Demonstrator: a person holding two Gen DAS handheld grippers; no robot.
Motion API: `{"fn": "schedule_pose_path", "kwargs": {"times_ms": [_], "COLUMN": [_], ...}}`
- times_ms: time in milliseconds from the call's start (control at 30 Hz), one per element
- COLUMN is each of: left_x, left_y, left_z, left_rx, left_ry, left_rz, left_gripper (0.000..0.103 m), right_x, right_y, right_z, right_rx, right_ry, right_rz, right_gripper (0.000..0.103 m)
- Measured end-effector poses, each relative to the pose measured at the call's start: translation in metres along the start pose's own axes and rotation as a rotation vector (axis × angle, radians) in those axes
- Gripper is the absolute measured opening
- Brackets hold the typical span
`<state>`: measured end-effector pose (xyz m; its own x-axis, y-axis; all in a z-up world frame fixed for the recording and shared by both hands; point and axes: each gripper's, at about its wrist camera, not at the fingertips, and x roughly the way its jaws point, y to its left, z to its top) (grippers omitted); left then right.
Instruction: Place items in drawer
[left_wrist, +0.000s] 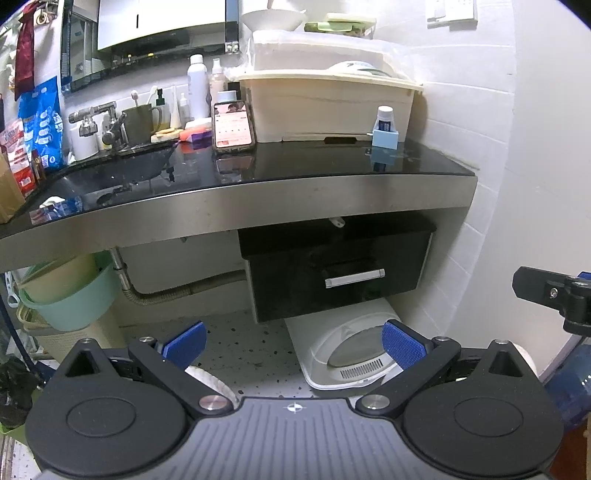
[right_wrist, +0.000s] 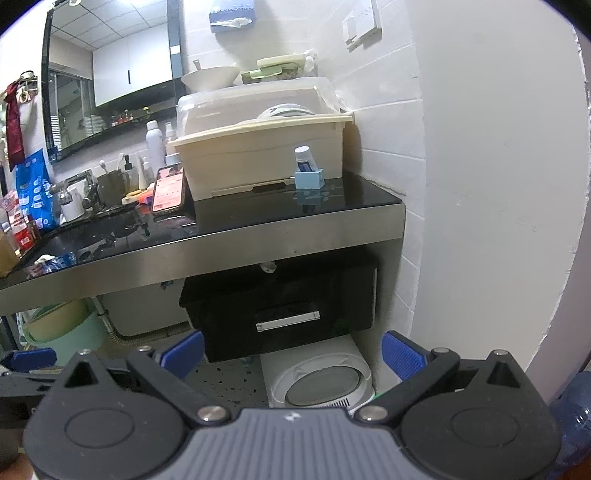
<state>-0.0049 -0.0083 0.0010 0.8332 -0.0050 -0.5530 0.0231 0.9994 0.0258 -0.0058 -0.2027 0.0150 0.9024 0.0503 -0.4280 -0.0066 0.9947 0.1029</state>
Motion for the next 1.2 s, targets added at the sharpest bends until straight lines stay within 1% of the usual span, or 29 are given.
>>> {"fn": "schedule_pose_path", "kwargs": {"times_ms": [333,467,600,700,733,833,967,1067,1133,1200], "left_x": [0.001,0.002,0.003,0.004,0.004,0.005,0.007,0.008,0.009,0.009], "left_y": [-0.003,-0.002,-0.001,0.000,0.001,0.002,0.002,0.001,0.002,0.004], "left_z": [-0.002,-0.002,-0.002,-0.003,-0.003,-0.003,-0.004,-0.005,-0.006,-0.007], "left_rx": [0.011,0.005,-0.002,-0.007,-0.009,-0.012,-0.005,-0.007,-0.016,-0.026], "left_ry": [-0.007,-0.006,-0.006,-0.005,-0.005,-0.005,-0.009,-0.013,-0.024,-0.033], "left_rz": [0.010,0.006,0.002,-0.001,-0.002,-0.003,0.007,0.015,0.028,0.041], "left_gripper": [0.103,0.103,0.103,0.103,0.103,0.103,0.103,0.103,0.103,0.103], "right_x": [0.003,0.003,0.003,0.002,0.002,0.004,0.008,0.013,0.016,0.017], "right_y": [0.000,-0.002,0.004,0.004,0.005,0.009,0.014,0.012,0.012,0.013], "right_z": [-0.002,-0.004,-0.007,-0.013,-0.014,-0.016,-0.015,-0.014,-0.015,-0.017], "right_rx": [-0.001,-0.008,-0.041,-0.081,-0.104,-0.178,-0.193,-0.187,-0.181,-0.200], "right_ry": [-0.015,-0.030,-0.068,-0.125,-0.131,-0.132,-0.126,-0.091,-0.074,-0.078], "right_rz": [0.025,0.011,0.000,0.009,0.011,0.010,0.014,0.079,0.104,0.104], "right_gripper": [0.103,0.103,0.103,0.103,0.103,0.103,0.103,0.103,0.103,0.103]}}
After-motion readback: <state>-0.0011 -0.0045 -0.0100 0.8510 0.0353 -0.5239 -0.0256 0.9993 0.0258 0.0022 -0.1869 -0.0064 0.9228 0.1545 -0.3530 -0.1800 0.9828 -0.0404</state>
